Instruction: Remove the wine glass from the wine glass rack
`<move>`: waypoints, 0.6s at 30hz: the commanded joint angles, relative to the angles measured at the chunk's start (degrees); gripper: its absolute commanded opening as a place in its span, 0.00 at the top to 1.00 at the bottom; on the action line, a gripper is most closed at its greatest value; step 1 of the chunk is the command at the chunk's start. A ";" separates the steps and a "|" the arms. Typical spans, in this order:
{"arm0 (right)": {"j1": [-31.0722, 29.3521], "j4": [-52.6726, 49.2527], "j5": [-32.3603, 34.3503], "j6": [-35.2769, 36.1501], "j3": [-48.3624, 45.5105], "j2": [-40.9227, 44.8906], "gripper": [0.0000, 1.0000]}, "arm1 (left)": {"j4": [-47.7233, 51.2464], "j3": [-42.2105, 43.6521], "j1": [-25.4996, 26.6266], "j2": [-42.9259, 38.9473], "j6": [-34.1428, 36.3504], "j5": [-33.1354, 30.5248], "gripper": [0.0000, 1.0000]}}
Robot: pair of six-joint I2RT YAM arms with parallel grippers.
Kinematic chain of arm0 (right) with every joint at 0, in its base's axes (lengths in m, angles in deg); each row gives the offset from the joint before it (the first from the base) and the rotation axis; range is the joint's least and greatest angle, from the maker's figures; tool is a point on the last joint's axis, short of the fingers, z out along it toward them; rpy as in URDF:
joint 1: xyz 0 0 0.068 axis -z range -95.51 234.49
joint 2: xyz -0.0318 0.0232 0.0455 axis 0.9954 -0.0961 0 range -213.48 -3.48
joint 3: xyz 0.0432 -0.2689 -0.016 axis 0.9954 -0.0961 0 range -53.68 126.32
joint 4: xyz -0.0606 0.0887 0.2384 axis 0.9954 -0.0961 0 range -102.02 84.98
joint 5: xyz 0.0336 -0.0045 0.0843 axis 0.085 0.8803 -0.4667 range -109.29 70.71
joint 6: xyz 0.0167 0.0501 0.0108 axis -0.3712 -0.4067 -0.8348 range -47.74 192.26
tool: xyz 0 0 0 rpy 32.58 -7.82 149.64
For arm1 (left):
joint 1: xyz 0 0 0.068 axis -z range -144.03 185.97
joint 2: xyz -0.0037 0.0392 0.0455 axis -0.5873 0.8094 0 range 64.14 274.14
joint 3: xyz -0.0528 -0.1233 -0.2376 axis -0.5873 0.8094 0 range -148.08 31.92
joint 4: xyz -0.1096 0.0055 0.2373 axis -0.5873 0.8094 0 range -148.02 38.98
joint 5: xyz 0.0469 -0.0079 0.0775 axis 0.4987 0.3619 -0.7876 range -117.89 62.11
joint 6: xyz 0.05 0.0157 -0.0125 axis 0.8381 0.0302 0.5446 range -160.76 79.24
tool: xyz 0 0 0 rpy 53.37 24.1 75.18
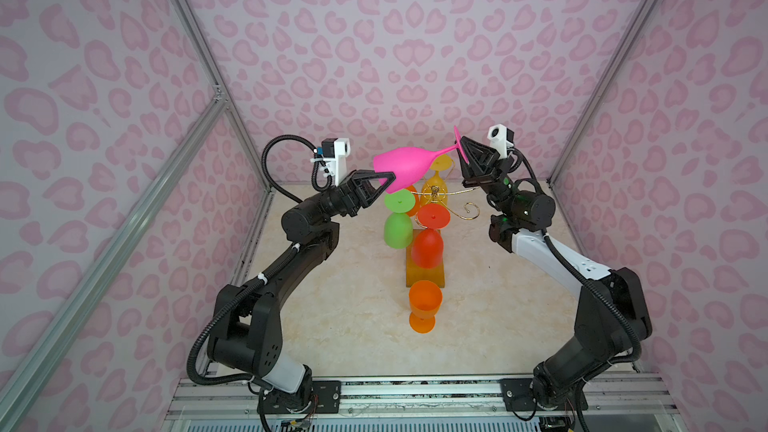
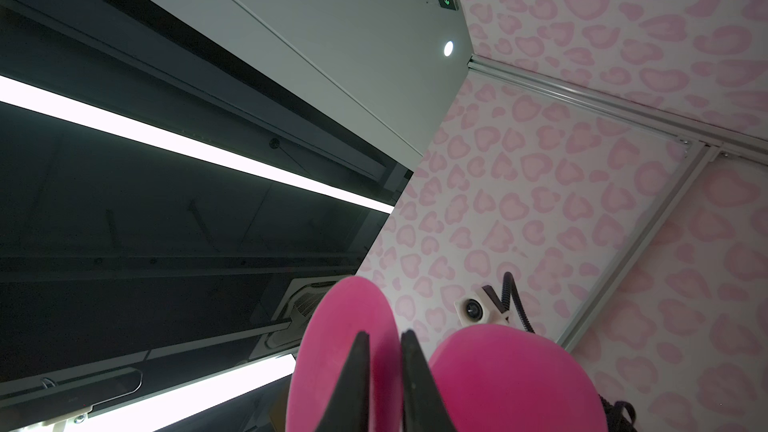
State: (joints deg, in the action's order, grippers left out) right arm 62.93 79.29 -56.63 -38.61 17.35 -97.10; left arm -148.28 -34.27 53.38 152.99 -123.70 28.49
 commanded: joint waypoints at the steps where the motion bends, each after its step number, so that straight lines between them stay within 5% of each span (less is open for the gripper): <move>1: 0.61 4.99 -0.89 0.45 0.23 0.33 0.76 | -1.06 0.27 -0.01 -1.04 -0.17 -0.31 0.98; 12: 4.59 -0.97 -3.20 6.39 -2.43 4.88 0.69 | 2.83 0.58 0.28 -5.57 2.49 2.28 0.98; 18: 8.04 -12.38 -6.18 16.15 -6.32 11.61 0.69 | 23.60 2.06 0.26 -13.73 16.61 6.54 0.98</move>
State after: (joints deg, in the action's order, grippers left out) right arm 70.03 72.47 -60.28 -29.10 12.19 -87.49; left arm -135.75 -32.78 53.70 142.85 -116.86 32.46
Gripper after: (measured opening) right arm 0.312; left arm 0.068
